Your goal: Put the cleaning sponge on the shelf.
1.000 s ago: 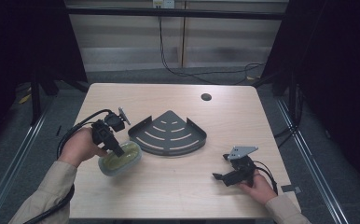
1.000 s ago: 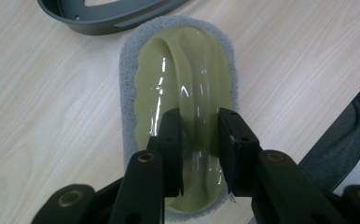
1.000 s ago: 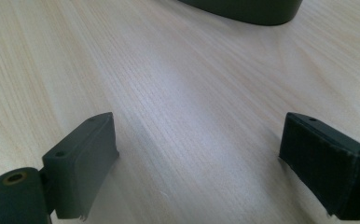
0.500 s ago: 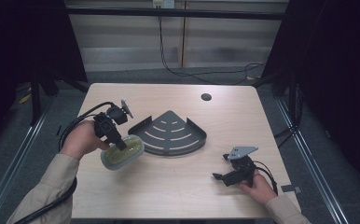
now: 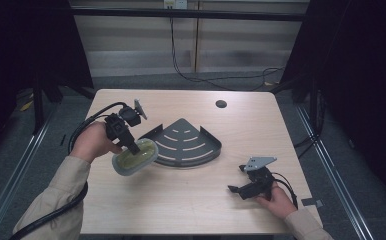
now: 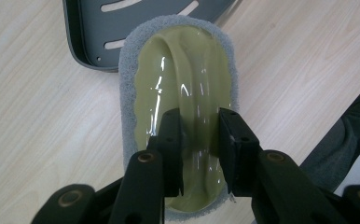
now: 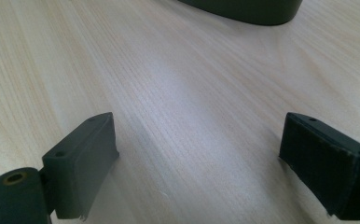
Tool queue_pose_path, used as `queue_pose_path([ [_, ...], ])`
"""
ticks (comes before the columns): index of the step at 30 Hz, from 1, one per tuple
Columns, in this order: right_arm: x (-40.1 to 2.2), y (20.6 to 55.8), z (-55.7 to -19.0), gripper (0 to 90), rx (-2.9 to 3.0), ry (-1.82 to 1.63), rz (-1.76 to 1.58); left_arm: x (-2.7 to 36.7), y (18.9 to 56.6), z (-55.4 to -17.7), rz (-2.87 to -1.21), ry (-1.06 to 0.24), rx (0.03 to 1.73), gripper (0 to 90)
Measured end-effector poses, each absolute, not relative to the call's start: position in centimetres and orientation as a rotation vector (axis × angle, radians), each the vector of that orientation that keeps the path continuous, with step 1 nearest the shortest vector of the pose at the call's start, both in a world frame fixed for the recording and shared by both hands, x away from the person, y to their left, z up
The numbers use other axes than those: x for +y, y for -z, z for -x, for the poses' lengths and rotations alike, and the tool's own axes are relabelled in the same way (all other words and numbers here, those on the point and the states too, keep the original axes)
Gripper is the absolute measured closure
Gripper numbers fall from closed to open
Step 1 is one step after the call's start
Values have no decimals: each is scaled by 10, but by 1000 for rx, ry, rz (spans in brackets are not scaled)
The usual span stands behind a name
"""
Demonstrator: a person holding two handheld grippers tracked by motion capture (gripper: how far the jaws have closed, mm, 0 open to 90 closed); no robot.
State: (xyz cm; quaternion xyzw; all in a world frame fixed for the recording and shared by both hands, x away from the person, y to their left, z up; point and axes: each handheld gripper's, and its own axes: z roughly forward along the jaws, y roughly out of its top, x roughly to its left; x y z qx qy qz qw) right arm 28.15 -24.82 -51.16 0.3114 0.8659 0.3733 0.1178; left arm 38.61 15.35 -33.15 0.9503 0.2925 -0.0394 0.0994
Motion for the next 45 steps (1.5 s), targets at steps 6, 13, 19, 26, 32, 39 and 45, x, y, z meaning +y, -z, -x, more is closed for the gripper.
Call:
queue_pose_path([
  [6,-248,512,-282,104,2533,-1092,-912,149,330,-393,-2811,114,871,720],
  [13,-248,512,-281,104,2533,-1092,-913,146,325,-400,-2803,106,864,720],
  [19,-248,512,-282,104,2534,-1093,-913,145,324,-404,-2788,102,882,720],
  [26,-248,512,-282,104,2536,-1091,-912,145,320,-412,-2778,89,898,720],
  [32,-248,512,-282,104,2535,-1091,-910,142,318,-418,-2761,73,909,720],
  [39,-248,512,-282,104,2535,-1091,-910,135,319,-427,-2753,67,914,720],
  [45,-248,512,-282,104,2535,-1091,-911,130,323,-434,-2745,54,919,720],
])
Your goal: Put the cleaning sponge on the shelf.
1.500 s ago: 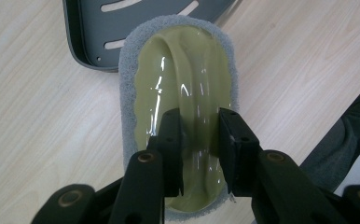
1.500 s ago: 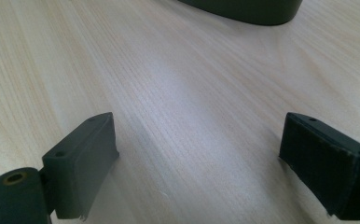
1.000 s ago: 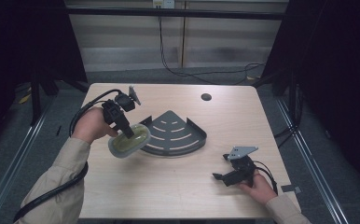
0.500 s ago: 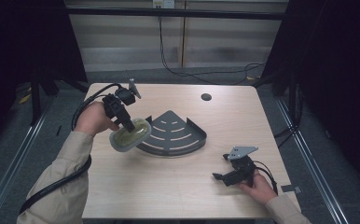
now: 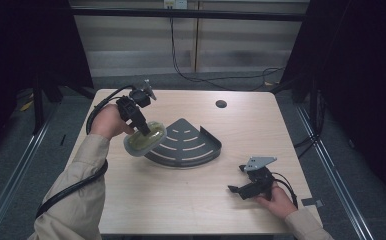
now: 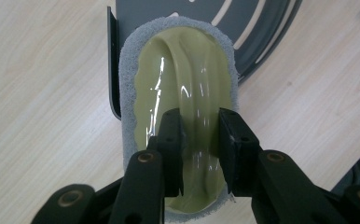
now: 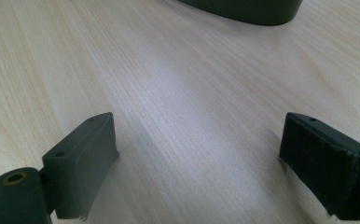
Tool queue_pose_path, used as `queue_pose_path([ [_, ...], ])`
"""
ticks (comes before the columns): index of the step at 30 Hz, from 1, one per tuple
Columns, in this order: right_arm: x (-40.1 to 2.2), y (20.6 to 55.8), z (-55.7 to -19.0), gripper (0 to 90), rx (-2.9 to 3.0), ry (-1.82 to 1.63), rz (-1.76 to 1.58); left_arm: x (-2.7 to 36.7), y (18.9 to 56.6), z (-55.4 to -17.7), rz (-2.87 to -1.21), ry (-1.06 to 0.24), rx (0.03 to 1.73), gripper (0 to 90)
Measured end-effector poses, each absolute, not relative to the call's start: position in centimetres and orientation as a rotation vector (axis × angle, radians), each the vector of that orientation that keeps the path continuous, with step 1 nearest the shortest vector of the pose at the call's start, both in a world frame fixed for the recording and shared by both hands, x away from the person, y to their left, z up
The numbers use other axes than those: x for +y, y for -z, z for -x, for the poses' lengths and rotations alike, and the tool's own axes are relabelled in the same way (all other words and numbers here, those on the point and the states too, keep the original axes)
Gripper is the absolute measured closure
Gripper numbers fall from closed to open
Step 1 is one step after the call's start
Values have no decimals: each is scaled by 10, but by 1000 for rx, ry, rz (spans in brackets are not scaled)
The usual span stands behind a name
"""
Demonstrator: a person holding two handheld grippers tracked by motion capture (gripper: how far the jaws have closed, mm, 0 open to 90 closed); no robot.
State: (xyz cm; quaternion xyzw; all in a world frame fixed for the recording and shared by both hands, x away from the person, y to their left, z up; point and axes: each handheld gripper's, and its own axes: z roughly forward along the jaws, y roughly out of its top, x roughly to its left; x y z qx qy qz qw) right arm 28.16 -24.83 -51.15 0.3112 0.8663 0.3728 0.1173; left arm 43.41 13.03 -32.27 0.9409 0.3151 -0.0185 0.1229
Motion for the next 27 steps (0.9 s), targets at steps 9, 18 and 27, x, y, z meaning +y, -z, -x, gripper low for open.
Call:
queue_pose_path([
  [9,-248,512,-282,104,2535,-1091,-911,121,326,-444,-2739,28,929,720],
  [18,-248,512,-282,104,2536,-1091,-911,114,331,-452,-2731,8,936,720],
  [27,-248,512,-282,104,2535,-1091,-910,115,336,-458,-2709,14,967,720],
])
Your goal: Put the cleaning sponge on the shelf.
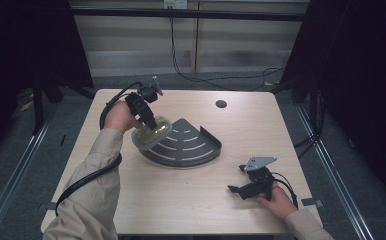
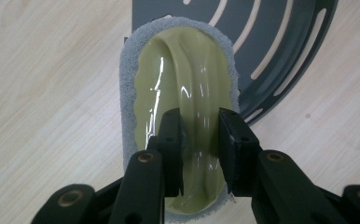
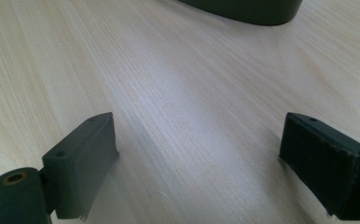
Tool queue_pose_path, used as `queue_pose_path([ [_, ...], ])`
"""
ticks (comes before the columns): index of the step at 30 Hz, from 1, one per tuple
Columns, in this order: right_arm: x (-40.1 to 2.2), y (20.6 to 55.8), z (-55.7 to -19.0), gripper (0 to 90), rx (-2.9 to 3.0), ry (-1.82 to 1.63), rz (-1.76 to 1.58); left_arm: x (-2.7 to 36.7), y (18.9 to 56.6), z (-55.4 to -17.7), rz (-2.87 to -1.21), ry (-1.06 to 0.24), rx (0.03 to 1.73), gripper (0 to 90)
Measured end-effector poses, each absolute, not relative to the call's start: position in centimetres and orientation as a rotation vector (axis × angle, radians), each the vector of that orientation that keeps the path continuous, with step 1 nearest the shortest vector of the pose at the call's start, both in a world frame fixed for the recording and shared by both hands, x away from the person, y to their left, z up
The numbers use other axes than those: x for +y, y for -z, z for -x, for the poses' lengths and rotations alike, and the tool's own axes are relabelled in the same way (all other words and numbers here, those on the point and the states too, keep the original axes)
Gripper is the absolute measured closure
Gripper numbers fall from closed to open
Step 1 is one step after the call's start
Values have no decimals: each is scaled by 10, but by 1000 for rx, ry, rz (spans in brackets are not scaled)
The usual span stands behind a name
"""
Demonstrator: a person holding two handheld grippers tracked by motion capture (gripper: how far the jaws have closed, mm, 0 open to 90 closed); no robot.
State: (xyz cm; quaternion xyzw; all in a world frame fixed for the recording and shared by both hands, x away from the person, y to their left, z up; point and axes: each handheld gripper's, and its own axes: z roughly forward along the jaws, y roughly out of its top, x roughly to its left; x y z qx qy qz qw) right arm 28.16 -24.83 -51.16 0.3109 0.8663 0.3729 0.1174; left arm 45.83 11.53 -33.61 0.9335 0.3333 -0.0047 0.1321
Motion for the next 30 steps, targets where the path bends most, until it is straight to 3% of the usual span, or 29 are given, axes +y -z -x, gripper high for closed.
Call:
queue_pose_path([
  [30,-248,512,-282,104,2534,-1094,-911,96,358,-476,-2723,9,951,721],
])
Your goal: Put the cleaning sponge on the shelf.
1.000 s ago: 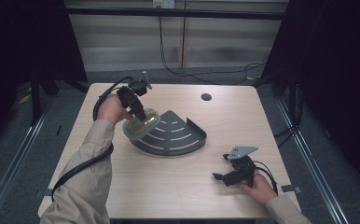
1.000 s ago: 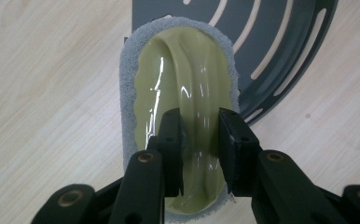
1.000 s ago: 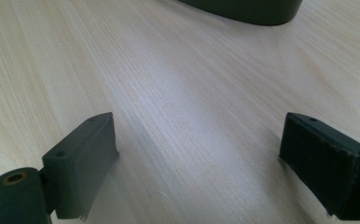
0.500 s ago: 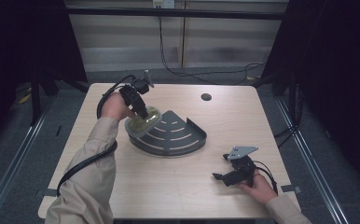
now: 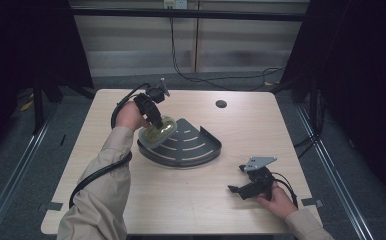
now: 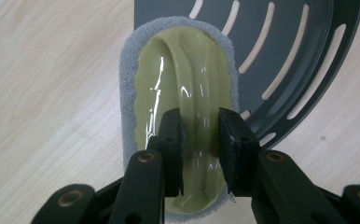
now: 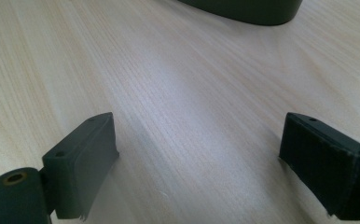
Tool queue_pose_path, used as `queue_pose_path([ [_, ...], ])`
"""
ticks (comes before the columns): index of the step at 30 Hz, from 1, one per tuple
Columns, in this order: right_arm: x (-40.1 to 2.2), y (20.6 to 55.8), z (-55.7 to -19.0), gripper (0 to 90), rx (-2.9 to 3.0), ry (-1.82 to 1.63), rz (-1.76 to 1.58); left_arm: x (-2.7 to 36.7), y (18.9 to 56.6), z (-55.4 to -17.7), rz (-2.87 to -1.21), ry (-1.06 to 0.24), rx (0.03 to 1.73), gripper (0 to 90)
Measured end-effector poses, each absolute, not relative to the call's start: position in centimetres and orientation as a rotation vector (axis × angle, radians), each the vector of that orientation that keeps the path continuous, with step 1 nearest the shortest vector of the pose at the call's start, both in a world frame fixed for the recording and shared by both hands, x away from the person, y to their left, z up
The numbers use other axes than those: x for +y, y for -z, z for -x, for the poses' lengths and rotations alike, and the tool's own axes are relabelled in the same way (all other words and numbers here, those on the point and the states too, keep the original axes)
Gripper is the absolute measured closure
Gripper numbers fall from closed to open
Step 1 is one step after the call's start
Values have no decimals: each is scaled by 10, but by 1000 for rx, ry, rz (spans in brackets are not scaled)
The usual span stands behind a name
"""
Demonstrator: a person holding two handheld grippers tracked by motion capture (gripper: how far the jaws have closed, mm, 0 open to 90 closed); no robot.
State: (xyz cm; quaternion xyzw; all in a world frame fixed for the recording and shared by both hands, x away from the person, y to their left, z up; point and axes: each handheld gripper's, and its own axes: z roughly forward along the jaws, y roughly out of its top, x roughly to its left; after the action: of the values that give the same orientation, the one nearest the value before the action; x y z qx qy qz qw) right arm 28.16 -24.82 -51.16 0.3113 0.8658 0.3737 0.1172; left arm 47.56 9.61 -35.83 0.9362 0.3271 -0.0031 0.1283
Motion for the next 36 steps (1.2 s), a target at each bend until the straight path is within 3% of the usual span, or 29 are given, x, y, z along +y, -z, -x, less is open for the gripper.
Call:
queue_pose_path([
  [36,-248,512,-282,104,2532,-1092,-908,83,397,-484,-2753,12,972,719],
])
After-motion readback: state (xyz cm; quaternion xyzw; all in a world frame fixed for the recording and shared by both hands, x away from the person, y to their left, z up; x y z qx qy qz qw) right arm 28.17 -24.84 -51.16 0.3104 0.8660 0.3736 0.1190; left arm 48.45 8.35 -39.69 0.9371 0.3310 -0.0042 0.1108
